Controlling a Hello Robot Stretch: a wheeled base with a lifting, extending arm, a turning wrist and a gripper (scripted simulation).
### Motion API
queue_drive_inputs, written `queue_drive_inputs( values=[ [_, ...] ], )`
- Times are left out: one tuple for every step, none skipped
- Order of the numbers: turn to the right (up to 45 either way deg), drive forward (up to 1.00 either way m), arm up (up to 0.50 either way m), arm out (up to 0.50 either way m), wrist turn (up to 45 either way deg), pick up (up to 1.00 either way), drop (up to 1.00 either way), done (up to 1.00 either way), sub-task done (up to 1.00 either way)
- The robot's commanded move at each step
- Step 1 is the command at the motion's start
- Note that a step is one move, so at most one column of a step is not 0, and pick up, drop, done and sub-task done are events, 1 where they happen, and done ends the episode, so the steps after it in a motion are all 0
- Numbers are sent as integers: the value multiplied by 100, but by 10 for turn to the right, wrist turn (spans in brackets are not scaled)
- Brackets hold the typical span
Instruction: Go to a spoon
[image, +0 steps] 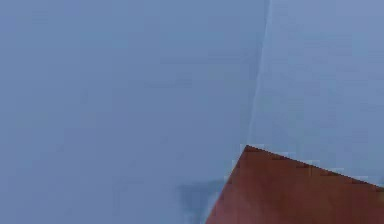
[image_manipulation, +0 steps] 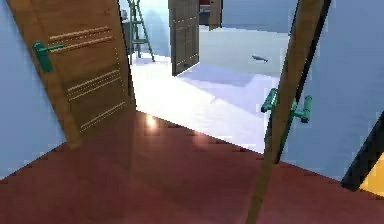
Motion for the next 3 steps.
queue_drive_inputs(
  values=[
    [450,0,0,0,0,0,0,0,0],
    [450,0,0,0,0,0,0,0,0],
    [300,0,0,0,0,0,0,0,0]
  ],
)
